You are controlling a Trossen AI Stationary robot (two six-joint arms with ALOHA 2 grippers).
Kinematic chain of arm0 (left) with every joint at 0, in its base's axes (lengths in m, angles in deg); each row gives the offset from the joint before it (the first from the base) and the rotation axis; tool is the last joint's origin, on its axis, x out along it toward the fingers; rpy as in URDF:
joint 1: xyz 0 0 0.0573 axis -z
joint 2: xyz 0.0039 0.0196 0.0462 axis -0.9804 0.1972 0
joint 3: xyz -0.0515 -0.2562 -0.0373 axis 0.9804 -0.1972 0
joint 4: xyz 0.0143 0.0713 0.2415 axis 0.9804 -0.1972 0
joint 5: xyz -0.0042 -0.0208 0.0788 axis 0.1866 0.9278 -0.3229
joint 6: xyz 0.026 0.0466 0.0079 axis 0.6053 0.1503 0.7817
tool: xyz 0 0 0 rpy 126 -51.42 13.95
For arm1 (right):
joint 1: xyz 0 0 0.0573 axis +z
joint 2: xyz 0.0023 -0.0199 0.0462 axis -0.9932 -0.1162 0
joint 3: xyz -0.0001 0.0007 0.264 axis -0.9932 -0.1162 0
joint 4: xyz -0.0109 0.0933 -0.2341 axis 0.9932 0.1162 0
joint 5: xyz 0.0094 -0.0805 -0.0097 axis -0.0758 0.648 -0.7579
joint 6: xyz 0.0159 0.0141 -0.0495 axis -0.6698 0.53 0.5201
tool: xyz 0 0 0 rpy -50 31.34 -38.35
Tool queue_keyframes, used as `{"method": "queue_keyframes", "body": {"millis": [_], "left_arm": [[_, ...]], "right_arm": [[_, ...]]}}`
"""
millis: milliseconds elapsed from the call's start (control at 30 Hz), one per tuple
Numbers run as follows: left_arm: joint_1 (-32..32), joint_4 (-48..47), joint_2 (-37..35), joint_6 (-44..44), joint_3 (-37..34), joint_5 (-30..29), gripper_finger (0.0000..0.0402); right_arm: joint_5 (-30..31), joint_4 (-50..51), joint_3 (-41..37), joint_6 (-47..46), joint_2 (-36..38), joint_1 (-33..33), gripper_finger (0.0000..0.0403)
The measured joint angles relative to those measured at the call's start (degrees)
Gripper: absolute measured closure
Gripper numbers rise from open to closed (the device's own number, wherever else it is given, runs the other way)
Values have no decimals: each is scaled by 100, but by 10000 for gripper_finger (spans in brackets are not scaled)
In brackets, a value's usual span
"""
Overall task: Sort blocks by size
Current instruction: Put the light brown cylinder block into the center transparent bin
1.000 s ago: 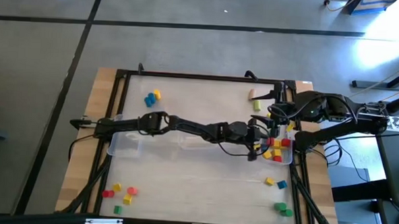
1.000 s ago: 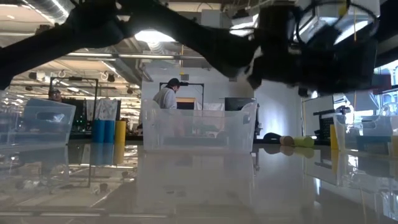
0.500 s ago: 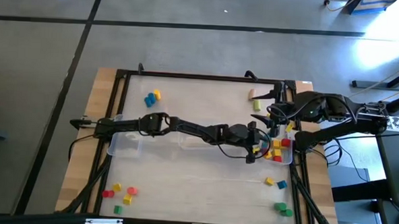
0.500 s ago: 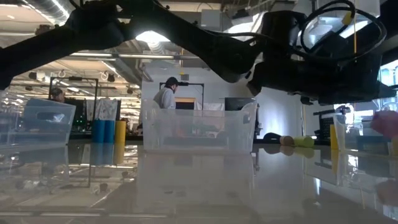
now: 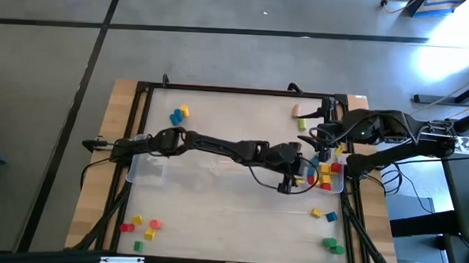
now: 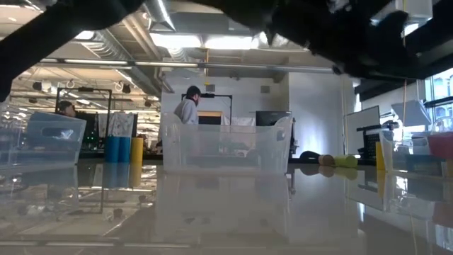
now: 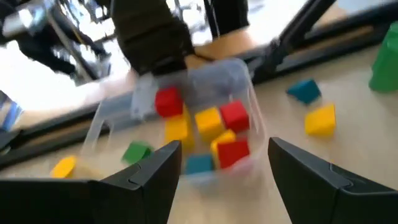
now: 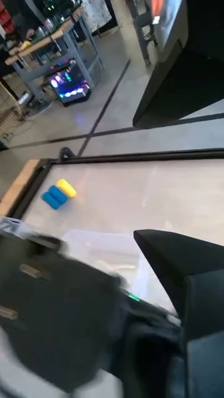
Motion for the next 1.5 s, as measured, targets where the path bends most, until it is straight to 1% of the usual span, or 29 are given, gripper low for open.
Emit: {"method": "queue_keyframes", "body": {"millis": [100,200,333,533,600,667,767,867,967,1067,1167,1267,1400,1500], "left_arm": [[-54,-801,-286,6,2,-22,164],[-148,-1708,-516,-170,0,-22,164],[-373,-2841,-698,-330,-2,-27,164],[-634,-4049,-879,-266,-34,-20,164],[-701,-4120,-1029,-211,-208,87,164],[-757,-4049,-1314,-197,-568,173,164],[-849,-3405,-1950,-198,-1440,268,164],[-936,-2534,-2784,-269,-2594,278,164],[-1012,-1678,-3717,-479,-3807,268,164],[-1071,-864,-4599,-669,-4926,236,164],[-1107,-221,-5340,-784,-5878,214,164],[-1155,160,-5921,-788,-6619,185,164],[-1251,598,-6447,-704,-7334,84,164],[-1356,865,-6622,-712,-7679,65,164]], "right_arm": [[331,210,-2,-37,0,-1,118],[730,422,-2,-183,0,-2,118],[1242,621,-2,-455,0,-2,118],[1697,785,-7,-886,-71,-2,118],[1793,852,-7,-1054,-120,-2,118],[1913,1019,-7,-1190,-162,-2,118],[2169,1258,-7,-1436,-272,-36,118],[2226,1459,-7,-1627,-341,-241,118],[2343,1451,-88,-1546,-410,-514,118],[2219,1393,-294,-1519,-474,-919,118],[1788,1223,-586,-1503,-520,-1427,118],[1191,761,-890,-1340,-609,-1966,118],[318,205,-1205,-929,-836,-2749,118],[-236,88,-1323,-770,-1073,-3325,118]]}}
